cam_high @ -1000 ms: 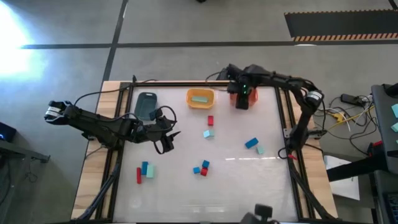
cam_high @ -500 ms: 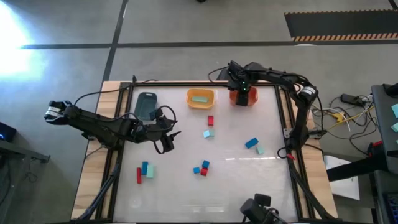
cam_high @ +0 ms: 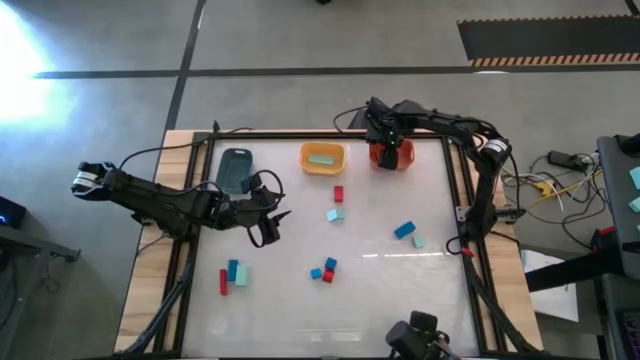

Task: Sort & place blocks by color
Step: Put the red arch block into the orange bin, then put the light blue triangular block into the yellow bin

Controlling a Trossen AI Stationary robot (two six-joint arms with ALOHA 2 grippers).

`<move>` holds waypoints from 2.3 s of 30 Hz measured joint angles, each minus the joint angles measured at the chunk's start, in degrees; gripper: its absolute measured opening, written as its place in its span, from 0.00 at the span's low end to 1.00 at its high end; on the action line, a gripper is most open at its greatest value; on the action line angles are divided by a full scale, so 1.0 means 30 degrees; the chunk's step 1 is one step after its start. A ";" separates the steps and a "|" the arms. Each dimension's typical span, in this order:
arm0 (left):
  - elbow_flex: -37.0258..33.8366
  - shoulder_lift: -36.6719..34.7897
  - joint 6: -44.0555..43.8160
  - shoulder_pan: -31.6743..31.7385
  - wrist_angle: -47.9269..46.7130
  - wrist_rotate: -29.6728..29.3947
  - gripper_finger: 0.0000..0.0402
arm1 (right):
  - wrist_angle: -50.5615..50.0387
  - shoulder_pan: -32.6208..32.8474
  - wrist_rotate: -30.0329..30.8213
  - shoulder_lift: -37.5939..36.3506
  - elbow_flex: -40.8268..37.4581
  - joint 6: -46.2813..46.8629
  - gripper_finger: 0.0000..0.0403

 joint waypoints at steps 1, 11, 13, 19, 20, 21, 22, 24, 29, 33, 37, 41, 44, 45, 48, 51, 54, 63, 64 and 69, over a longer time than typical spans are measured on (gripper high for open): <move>0.0000 0.0000 -0.0014 -0.0002 0.0000 0.0000 0.51 | -0.0128 0.0075 0.0006 -0.0146 0.0000 0.0256 0.46; -0.0007 0.0000 -0.0091 -0.0004 -0.0002 -0.0007 0.51 | -0.0189 0.2376 -0.0347 -0.3314 -0.0508 0.4662 0.35; -0.0007 0.0000 -0.0091 0.0004 -0.0002 0.0000 0.51 | 0.0875 0.3381 -0.0366 -0.4184 -0.1179 0.5554 0.33; -0.0007 -0.0007 -0.0047 0.0004 0.0010 -0.0007 0.51 | 0.6573 0.6894 -0.0354 -0.6511 -0.4196 0.7982 0.27; -0.0007 -0.0007 -0.0047 -0.0001 0.0023 -0.0007 0.51 | 0.7561 0.7507 -0.0354 -0.6774 -0.4723 0.8266 0.26; -0.0007 -0.0007 -0.0047 -0.0002 0.0027 -0.0007 0.51 | 0.8600 0.8087 -0.0344 -0.6992 -0.5251 0.8541 0.25; -0.0007 -0.0007 -0.0047 -0.0003 0.0027 -0.0007 0.51 | 0.9704 0.8642 -0.0303 -0.7159 -0.5758 0.8797 0.25; -0.0007 -0.0007 -0.0068 -0.0004 0.0046 -0.0007 0.51 | 1.1821 0.9710 -0.0229 -0.7354 -0.6785 0.9209 0.23; -0.0007 -0.0007 -0.0091 -0.0004 0.0153 -0.0007 0.51 | 1.6542 1.1838 -0.0206 -0.7025 -0.8852 1.0197 0.19; -0.0007 -0.0015 -0.0093 -0.0001 0.0437 -0.0007 0.51 | 1.8602 1.2911 -0.0184 -0.6267 -0.9449 1.0516 0.16; -0.0007 -0.0015 -0.0098 0.0004 0.0544 -0.0007 0.51 | 1.8637 1.3478 -0.0191 -0.5648 -0.9059 1.0466 0.14; -0.0007 -0.0015 -0.0105 -0.0004 0.0608 -0.0007 0.51 | 1.8242 1.3603 -0.0191 -0.5249 -0.8455 1.0311 0.15; -0.0007 -0.0015 -0.0130 0.0001 0.0700 -0.0007 0.51 | 1.7901 1.3611 -0.0233 -0.5094 -0.8188 1.0292 0.19; -0.0007 -0.0015 -0.0135 -0.0004 0.0721 -0.0007 0.51 | 1.7884 1.3627 -0.0300 -0.5068 -0.8163 1.0250 0.21; -0.0007 -0.0015 -0.0140 -0.0004 0.0825 -0.0007 0.51 | 1.7845 1.3827 -0.0366 -0.4966 -0.8153 1.0133 0.29; -0.0007 -0.0015 -0.0127 -0.0004 0.0865 -0.0007 0.51 | 1.7619 1.4080 -0.0364 -0.4870 -0.8153 1.0091 0.40; -0.0007 -0.0015 -0.0127 -0.0004 0.0872 -0.0007 0.51 | 1.7434 1.4319 -0.0352 -0.4863 -0.8153 0.9831 0.50; -0.0007 -0.0015 -0.0113 -0.0004 0.1001 -0.0007 0.51 | 1.7179 1.4345 -0.0358 -0.4393 -0.8160 0.8705 0.64; -0.0007 -0.0015 -0.0113 -0.0004 0.0999 -0.0007 0.51 | 1.7158 1.4392 -0.0412 -0.4246 -0.8173 0.8395 0.64; -0.0015 -0.0015 -0.0120 -0.0004 0.0996 -0.0007 0.51 | 1.6836 1.4424 -0.0795 -0.3423 -0.8182 0.7366 0.61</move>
